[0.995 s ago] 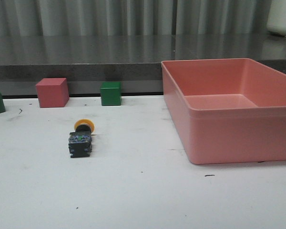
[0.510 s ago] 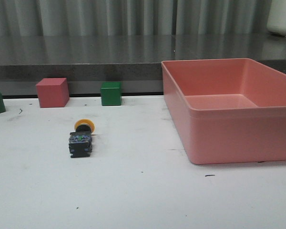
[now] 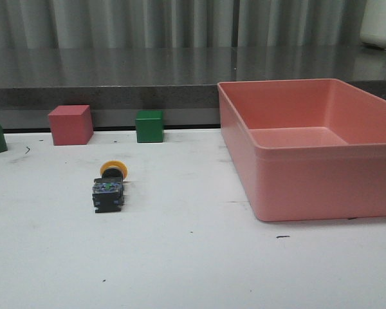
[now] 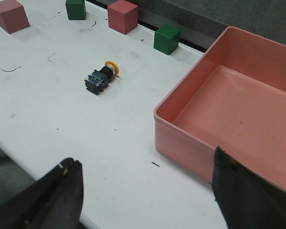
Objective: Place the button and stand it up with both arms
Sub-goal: 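Withdraw the right gripper upward away from the button, then lower the left gripper over the button and close on its yellow cap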
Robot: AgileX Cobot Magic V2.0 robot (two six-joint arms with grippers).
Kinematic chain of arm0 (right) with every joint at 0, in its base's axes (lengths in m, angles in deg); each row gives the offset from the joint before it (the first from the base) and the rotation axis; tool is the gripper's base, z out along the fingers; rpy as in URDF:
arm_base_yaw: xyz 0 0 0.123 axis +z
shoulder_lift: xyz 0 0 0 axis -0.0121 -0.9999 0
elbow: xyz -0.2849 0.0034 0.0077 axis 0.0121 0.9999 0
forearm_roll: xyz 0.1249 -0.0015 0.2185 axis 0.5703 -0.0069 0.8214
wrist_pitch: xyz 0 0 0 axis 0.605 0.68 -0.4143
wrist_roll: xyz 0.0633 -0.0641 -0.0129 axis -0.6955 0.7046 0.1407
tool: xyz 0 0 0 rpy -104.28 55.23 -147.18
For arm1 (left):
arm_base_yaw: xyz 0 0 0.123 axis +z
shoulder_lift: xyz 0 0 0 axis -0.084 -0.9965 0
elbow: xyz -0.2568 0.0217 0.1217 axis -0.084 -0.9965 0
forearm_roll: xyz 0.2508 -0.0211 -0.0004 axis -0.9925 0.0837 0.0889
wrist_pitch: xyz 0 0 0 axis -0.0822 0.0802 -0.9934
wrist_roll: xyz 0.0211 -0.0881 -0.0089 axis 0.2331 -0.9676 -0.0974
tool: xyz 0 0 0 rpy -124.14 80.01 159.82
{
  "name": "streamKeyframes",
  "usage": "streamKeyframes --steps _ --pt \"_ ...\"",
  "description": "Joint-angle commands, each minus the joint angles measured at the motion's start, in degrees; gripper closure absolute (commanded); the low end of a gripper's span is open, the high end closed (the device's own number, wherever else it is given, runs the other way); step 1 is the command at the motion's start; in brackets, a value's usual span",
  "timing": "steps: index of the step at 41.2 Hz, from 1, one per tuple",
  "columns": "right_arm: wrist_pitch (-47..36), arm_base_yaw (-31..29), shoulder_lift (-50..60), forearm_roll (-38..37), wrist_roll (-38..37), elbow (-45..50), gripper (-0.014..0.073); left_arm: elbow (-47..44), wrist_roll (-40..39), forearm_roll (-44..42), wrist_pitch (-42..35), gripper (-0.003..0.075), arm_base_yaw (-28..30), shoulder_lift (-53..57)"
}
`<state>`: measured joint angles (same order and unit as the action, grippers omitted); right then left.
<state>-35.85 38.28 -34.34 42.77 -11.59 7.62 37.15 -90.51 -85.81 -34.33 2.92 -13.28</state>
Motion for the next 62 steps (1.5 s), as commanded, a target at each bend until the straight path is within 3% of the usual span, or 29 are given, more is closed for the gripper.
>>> streamKeyframes --steps 1,8,19,26,41,50,62 --pt "-4.26 -0.35 -0.06 0.06 0.64 -1.55 0.0022 4.54 0.17 0.0 -1.13 0.0183 -0.96 -3.74" --pt "-4.24 -0.35 -0.06 0.06 0.64 -1.55 0.0022 8.95 0.17 0.0 2.04 0.0183 -4.59 -10.88" --pt "-4.17 -0.35 -0.06 0.06 0.64 -1.55 0.0022 13.42 3.46 0.0 3.48 0.0184 -16.51 -24.14" --pt "-4.17 -0.35 -0.06 0.06 0.64 -1.55 0.0022 19.42 2.3 0.0 8.71 0.0184 -22.1 -35.66" --pt "-4.17 -0.35 -0.06 0.06 0.64 -1.55 0.0022 35.73 -4.3 3.67 19.35 0.0185 -23.47 -60.59" --pt "-4.17 -0.35 -0.06 0.06 0.64 -1.55 0.0022 42.56 -5.55 3.67 20.32 0.0185 -23.94 -70.55" --pt "-4.12 -0.35 -0.06 0.06 0.64 -1.55 0.0022 47.95 -15.32 -0.77 20.6 0.0185 -23.94 -80.1"
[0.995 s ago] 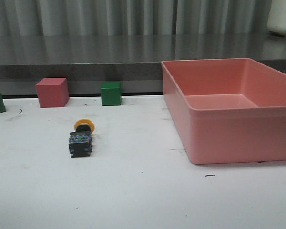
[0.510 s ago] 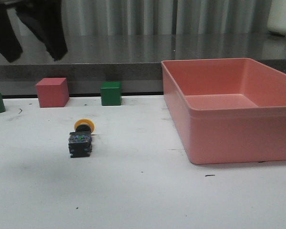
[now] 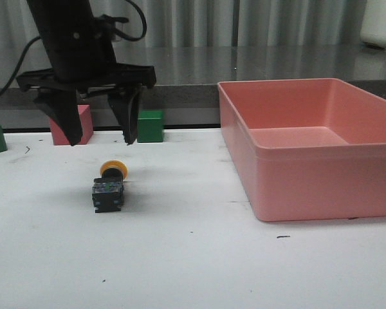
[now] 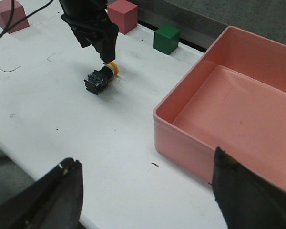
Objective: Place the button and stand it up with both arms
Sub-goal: 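Lower the left gripper over the button and close on its yellow cap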
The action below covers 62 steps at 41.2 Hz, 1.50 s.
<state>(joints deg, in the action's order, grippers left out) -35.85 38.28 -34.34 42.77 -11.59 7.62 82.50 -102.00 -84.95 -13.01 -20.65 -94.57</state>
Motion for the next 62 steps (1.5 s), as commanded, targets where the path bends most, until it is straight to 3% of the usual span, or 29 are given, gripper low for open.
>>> streamKeyframes --steps 1,8,31,48,56,62 --pt "-4.12 -0.35 -0.06 0.06 0.64 -1.55 0.0022 3.0 -4.44 -2.19 -0.66 0.0185 -0.37 0.71" --pt "-4.12 -0.35 -0.06 0.06 0.64 -1.55 0.0022 3.67 -8.55 -3.43 -1.84 0.0185 -0.37 -2.0" --pt "-4.12 -0.35 -0.06 0.06 0.64 -1.55 0.0022 5.45 -11.56 -2.52 -6.14 0.0196 -0.25 -8.93" --pt "-4.12 -0.35 -0.06 0.06 0.64 -1.55 0.0022 5.45 -11.56 -1.47 -6.54 0.0423 -0.25 -9.32" --pt "-4.12 -0.35 -0.06 0.06 0.64 -1.55 0.0022 5.45 -11.44 -1.33 -5.47 0.043 -0.25 -9.32" --pt "-4.12 -0.35 -0.06 0.06 0.64 -1.55 0.0022 5.45 -6.54 -1.44 -3.34 0.043 -0.25 -8.44"
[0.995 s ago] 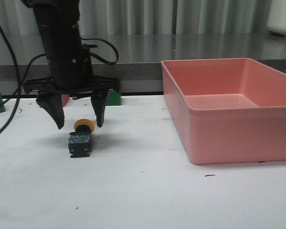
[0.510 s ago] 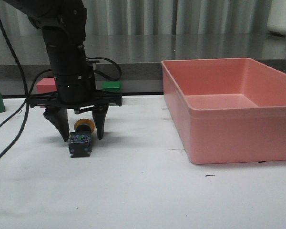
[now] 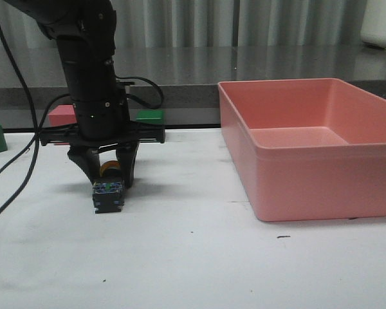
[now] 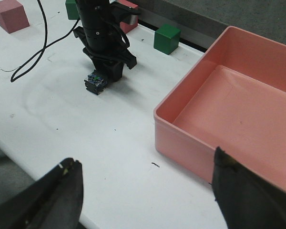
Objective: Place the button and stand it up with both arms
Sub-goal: 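Lower the left gripper over the button and close on its yellow cap, then lift the button with the left gripper and rotate it cap-up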
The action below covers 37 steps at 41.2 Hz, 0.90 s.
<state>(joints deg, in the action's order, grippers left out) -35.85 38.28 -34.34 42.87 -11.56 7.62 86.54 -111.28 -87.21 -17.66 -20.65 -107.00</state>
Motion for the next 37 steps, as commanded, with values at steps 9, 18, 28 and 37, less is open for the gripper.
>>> streamKeyframes --steps 9,18,28,37 --pt "-4.12 -0.35 -0.06 -0.03 0.61 -1.55 0.0022 1.42 8.63 -2.0 5.91 0.043 1.06 7.97" --pt "-4.12 -0.35 -0.06 -0.03 0.61 -1.55 0.0022 -0.65 14.97 -0.64 8.33 0.043 5.71 15.34" --pt "-4.12 -0.35 -0.06 -0.03 0.61 -1.55 0.0022 -9.54 19.49 -0.41 3.38 0.043 8.64 25.74" --pt "-4.12 -0.35 -0.06 -0.03 0.61 -1.55 0.0022 -22.02 20.69 -1.18 -11.11 0.043 9.03 36.42"
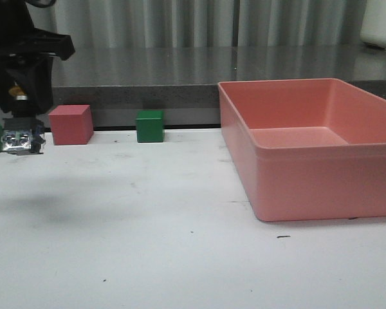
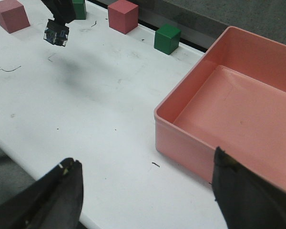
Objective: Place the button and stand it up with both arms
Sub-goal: 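Lift the button with the left gripper and rotate it cap-up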
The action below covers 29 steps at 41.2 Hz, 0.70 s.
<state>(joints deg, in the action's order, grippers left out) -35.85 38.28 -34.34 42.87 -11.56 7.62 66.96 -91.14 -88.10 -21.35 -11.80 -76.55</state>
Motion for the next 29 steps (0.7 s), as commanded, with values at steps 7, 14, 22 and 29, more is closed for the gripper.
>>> streamKeyframes --steps 7,14,22,29 --pt "-4.12 -0.35 -0.06 -0.03 0.61 -1.55 0.0022 -12.05 0.78 -3.82 -16.88 0.043 0.18 11.23" --pt "-4.12 -0.35 -0.06 -0.03 0.61 -1.55 0.0022 -22.05 0.78 -5.93 -28.97 0.043 1.18 15.54" --pt "-4.12 -0.35 -0.06 -0.03 0.61 -1.55 0.0022 -31.22 0.78 -5.93 -44.6 0.043 3.25 16.61" --pt "-4.12 -0.35 -0.06 -0.03 0.61 -1.55 0.0022 -37.47 0.78 -6.1 -61.08 0.043 3.74 16.61"
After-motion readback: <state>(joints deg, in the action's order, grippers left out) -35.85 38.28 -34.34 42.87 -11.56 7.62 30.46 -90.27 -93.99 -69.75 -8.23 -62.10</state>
